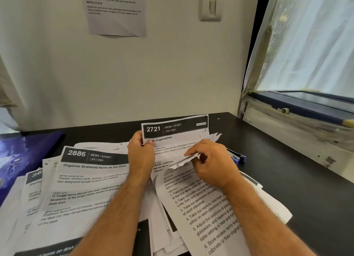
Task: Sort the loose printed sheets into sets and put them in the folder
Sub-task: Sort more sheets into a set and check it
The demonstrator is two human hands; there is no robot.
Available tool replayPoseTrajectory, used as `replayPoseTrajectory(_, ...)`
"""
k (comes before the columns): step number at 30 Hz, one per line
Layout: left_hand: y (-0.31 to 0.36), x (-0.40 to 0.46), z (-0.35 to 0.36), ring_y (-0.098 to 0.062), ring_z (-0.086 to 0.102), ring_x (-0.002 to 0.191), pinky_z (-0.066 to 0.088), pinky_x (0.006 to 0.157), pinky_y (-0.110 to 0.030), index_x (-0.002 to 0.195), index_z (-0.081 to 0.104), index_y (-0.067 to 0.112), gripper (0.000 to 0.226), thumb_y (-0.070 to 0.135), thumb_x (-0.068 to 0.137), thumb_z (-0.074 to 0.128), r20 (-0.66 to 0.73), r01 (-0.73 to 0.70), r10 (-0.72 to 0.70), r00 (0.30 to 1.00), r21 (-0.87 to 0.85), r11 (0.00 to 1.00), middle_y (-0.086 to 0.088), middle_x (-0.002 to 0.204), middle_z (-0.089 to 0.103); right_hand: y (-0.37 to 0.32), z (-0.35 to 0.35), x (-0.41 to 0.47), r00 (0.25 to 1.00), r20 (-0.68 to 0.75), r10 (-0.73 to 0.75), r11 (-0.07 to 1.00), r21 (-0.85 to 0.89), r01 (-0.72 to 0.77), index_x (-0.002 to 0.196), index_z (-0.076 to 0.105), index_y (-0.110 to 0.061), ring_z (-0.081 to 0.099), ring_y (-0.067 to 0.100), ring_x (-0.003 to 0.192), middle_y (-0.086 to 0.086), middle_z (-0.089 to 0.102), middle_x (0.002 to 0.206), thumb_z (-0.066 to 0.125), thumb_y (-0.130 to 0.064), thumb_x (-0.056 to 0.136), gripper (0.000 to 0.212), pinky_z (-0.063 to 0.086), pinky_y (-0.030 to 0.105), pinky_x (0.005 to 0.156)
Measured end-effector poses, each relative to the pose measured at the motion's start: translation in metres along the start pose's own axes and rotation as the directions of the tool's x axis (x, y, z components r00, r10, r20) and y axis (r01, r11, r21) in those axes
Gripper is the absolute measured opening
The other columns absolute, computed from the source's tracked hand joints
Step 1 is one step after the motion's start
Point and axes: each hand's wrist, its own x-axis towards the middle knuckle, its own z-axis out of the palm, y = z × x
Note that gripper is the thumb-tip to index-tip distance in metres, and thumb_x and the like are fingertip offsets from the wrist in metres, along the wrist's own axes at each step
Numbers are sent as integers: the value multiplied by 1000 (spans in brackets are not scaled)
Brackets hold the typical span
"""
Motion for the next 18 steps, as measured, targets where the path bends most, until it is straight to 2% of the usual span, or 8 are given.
replayPoseTrajectory(4,15,-9,-7,-24,74,83,59,71,-32,81,80,15,25,8,77,56,377,-29,95,921,-177,984,-11,89,77,3,-1,0,978,-199,-69,997,-39,62,94,75,-22,62,15,100,-8,44,134,77,-13,83,14,59,25,81)
replayPoseTrajectory(7,17,-17,-8,-9,72,75,57,69,-20,64,79,16,27,18,75,54,446,-15,83,891,-155,988,1,74,76,6,-4,2,984,-162,-73,995,-73,62,90,76,-25,60,11,108,-12,35,153,79,-17,82,11,54,29,90)
replayPoseTrajectory(9,12,-17,-7,-23,71,86,57,77,-31,71,77,7,31,33,68,61,509,84,-2,861,-139,987,-10,83,76,7,-3,3,997,-53,-59,995,-85,54,90,76,-24,61,5,103,-12,58,135,74,-12,83,14,57,27,87)
replayPoseTrajectory(11,11,-15,-6,-33,69,94,54,85,-40,75,78,4,55,54,80,55,538,186,-101,837,-106,977,-19,95,75,10,-3,4,999,-9,-41,995,-95,40,88,76,-24,62,2,86,-15,70,99,70,-9,81,17,56,25,76)
replayPoseTrajectory(12,12,-15,-4,-29,70,93,54,86,-37,80,80,10,62,64,86,49,500,175,-136,855,-32,984,-14,97,76,11,-3,4,999,-13,-34,996,-82,32,86,76,-24,62,2,80,-16,70,89,68,-9,79,18,56,25,71)
replayPoseTrajectory(14,6,-8,0,-14,69,91,52,81,-26,99,80,23,48,62,92,53,345,-4,-80,935,235,972,1,101,76,14,-4,3,999,-32,-22,999,-42,20,81,76,-24,64,5,76,-14,71,82,64,-8,74,21,57,29,67)
replayPoseTrajectory(16,-3,2,0,-13,63,111,49,97,-31,124,69,28,43,53,89,65,279,-186,2,960,635,750,3,124,69,16,-5,2,1000,-13,-5,1000,-25,4,80,76,-23,65,7,77,-12,72,82,62,-10,71,21,59,32,68)
replayPoseTrajectory(18,-16,14,-2,-21,45,136,26,119,-48,144,49,28,72,65,84,64,288,-224,-85,954,870,439,0,146,52,17,-5,2,1000,28,14,1000,-19,-13,83,77,-21,67,8,80,-12,72,85,64,-9,72,21,60,32,70)
